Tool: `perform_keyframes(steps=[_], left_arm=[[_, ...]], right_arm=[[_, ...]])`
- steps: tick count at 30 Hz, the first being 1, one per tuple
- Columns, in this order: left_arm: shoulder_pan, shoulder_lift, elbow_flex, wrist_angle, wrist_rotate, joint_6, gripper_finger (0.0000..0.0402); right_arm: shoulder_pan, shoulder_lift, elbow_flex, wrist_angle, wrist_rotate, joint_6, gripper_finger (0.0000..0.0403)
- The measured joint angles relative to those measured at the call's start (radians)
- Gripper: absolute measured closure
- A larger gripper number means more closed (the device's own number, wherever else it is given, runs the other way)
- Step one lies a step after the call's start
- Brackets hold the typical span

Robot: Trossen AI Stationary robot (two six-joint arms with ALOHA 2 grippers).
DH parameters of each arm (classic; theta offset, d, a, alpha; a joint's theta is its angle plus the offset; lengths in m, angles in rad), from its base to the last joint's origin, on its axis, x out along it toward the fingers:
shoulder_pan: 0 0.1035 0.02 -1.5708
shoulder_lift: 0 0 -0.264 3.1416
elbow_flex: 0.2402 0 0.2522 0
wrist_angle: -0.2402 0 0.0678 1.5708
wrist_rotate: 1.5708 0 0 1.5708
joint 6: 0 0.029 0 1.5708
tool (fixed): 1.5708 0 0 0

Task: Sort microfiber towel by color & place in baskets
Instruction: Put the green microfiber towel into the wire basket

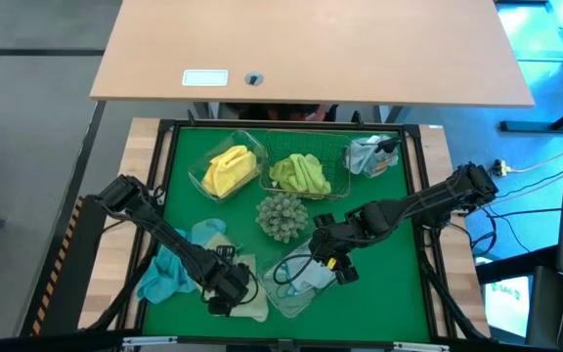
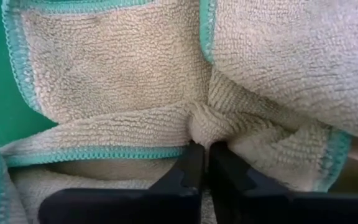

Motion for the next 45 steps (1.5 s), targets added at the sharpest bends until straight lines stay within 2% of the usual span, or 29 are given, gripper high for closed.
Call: perform_keyframes(steps=[5,10,24,30,34,39,45], left_arm=[[0.001,-0.051,-0.008,-0.011,-0.012,0.003,0.0398],[0.002,-0.164,-0.006,-0.016,-0.036,-0.002,0.0399],[0.058,-0.496,-0.005,-0.012,-0.232,-0.005,0.0401],[0.12,-0.617,-0.005,0.082,-0.315,0.066,0.0401],[0.191,-0.659,-0.004,0.201,-0.369,0.189,0.0401],[0.312,-0.667,-0.003,0.434,-0.34,0.405,0.0401],[0.482,-0.667,-0.003,0.651,-0.174,0.544,0.0401]], right_arm=[[0.0,0.0,0.0,-0.001,0.0,0.0,0.0217],[0.0,0.0,0.0,0.0,0.0,0.0,0.0217],[0.0,-0.001,0.0,0.0,0.0,0.0,0.0217],[0.0,-0.002,0.0,0.0,0.0,0.0,0.0217],[0.0,-0.002,0.0,0.001,0.0,0.0,0.0217],[0.0,-0.002,0.0,0.002,0.0,0.0,0.0217],[0.0,-0.002,0.0,0.001,0.0,0.0,0.0217]])
